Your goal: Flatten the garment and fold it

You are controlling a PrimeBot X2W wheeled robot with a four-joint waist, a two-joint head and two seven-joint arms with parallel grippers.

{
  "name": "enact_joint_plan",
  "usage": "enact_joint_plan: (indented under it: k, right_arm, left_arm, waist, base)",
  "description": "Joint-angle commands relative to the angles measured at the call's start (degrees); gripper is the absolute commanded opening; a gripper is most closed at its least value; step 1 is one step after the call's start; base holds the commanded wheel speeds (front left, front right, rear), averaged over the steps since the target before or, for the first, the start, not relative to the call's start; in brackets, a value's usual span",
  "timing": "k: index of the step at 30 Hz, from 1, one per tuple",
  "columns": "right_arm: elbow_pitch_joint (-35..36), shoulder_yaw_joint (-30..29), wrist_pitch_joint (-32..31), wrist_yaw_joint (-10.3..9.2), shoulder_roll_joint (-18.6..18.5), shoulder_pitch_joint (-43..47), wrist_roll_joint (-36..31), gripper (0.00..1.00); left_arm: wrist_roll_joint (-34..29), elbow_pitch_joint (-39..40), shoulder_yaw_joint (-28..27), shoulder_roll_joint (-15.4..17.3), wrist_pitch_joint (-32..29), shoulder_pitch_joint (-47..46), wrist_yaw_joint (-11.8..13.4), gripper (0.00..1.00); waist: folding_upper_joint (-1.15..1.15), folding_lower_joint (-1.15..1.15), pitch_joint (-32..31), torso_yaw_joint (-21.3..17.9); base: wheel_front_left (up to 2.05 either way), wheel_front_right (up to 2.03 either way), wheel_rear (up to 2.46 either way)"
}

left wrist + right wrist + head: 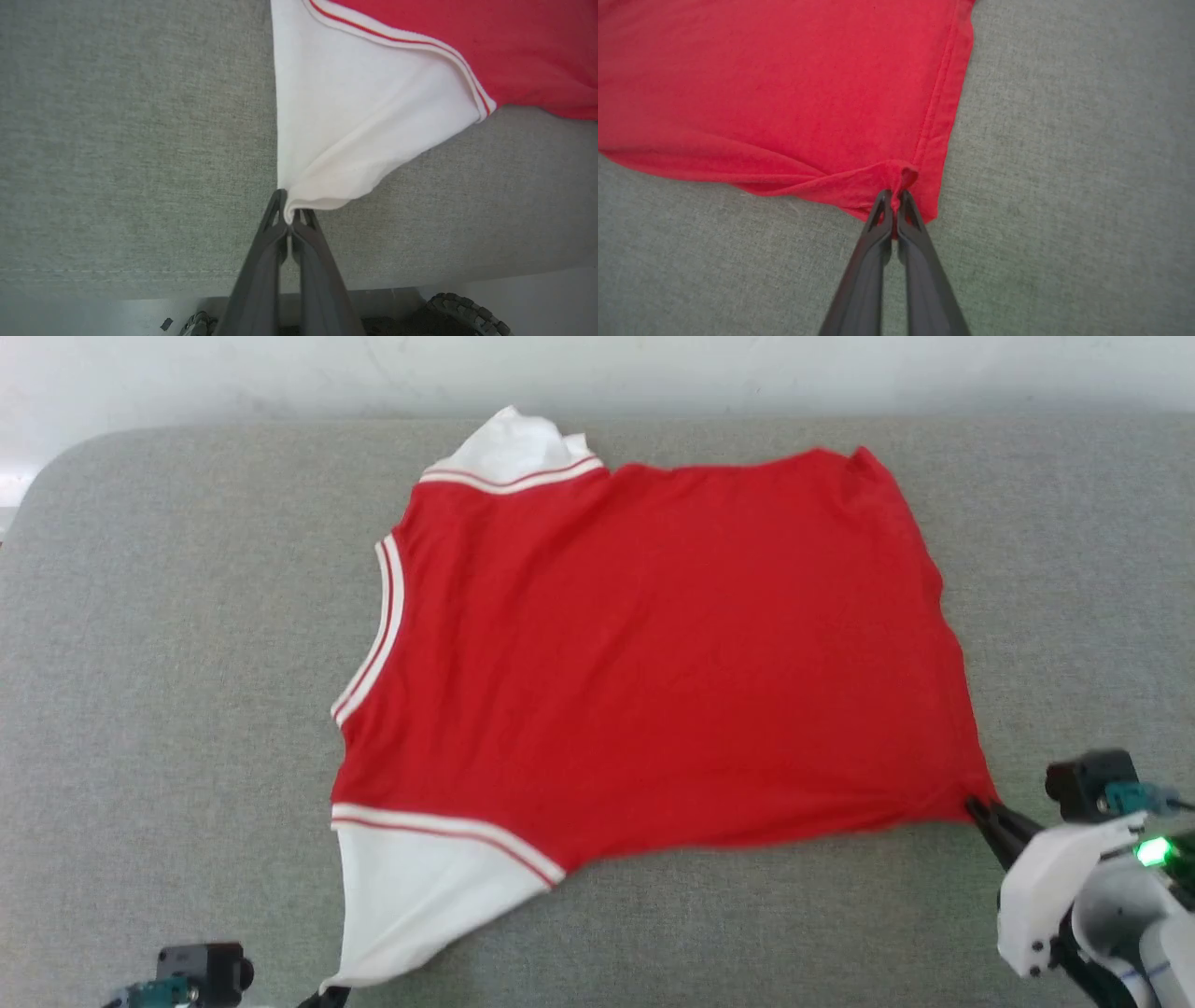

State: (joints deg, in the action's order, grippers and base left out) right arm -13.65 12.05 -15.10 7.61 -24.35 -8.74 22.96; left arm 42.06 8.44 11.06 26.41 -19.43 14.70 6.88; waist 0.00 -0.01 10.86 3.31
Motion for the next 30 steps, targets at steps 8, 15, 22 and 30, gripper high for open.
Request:
enact_joint_plan:
  k: [8, 15, 22, 30]
  right_arm:
    - [3.83, -5.59, 2.76, -0.12, 4.03, 8.08, -4.05, 0.00]
    - [5.08, -8.10, 15.07, -0.12, 8.55, 9.19, -9.72, 0.00]
    - [3.95, -6.46, 18.38, -0.12, 9.10, 4.12, -11.62, 0.00]
    - [1.95, -3.92, 13.10, -0.12, 7.35, -5.63, -10.73, 0.00]
  left_arm:
    - [-7.23, 0.85, 1.25, -0.88, 8.39, -0.08, 1.81, 0.00]
    - [-16.96, -0.97, 2.72, -5.84, 26.58, -8.07, 3.13, 0.00]
    - [-23.45, -6.12, 4.76, -6.88, 32.97, -19.17, 2.04, 0.00]
    - [-26.02, -13.55, 5.57, -5.72, 32.68, -34.48, -1.38, 0.00]
  waist:
    - [0.00, 0.01, -0.82, -0.51]
    - [0.00, 0.01, -1.03, -1.22]
    - [0.00, 0.01, 0.11, -2.53]
    - [0.00, 0.01, 4.89, -3.69]
  base:
    - [0.00, 0.00, 0.00]
    - [0.00, 0.00, 0.00]
    - [0.00, 0.00, 0.00]
    - [0.00, 0.00, 0.00]
